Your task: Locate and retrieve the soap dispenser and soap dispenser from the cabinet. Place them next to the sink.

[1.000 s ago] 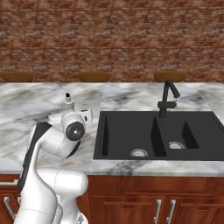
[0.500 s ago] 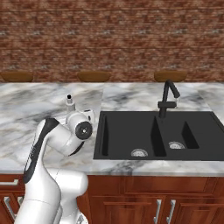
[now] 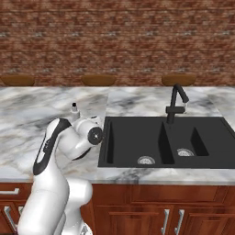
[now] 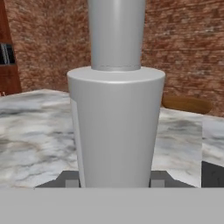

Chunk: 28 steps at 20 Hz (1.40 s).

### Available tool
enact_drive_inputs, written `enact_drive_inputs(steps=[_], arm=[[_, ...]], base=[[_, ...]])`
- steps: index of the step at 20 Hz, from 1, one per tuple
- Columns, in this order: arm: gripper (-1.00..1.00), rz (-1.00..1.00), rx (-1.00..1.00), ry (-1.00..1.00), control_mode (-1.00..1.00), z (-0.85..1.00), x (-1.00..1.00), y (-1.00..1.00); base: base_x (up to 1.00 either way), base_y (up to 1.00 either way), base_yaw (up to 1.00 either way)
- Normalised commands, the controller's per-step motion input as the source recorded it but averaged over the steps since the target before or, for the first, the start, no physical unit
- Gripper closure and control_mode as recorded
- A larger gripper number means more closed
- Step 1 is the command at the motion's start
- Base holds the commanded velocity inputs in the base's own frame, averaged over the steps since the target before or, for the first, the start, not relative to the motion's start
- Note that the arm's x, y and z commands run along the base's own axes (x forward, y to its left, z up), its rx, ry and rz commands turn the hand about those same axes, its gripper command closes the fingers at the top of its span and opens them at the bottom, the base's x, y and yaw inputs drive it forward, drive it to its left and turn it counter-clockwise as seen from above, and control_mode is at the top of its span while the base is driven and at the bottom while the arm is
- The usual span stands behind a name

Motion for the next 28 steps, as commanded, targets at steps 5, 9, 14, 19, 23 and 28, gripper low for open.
enact_drive_inputs(steps=[5,9,14,19,23,28], arm=[[1.00,0.08,0.00,-0.02,-1.00,-0.36,0.20,0.01],[1.00,0.08,0.00,-0.01,-1.00,-0.39,0.21,0.03],[1.00,0.09,0.00,0.00,-1.00,-0.38,0.20,0.07],[1.00,0.08,0.00,-0.02,-1.00,-0.26,0.21,0.05],[1.00,0.07,0.00,-0.05,-1.00,-0.23,0.25,0.00],[1.00,0.06,0.00,-0.03,-1.00,-0.19,0.27,0.00]], base=[[0.00,0.00,0.00],[0.00,0.00,0.00],[0.00,0.00,0.00],[0.00,0.00,0.00],[0.00,0.00,0.00],[0.00,0.00,0.00]])
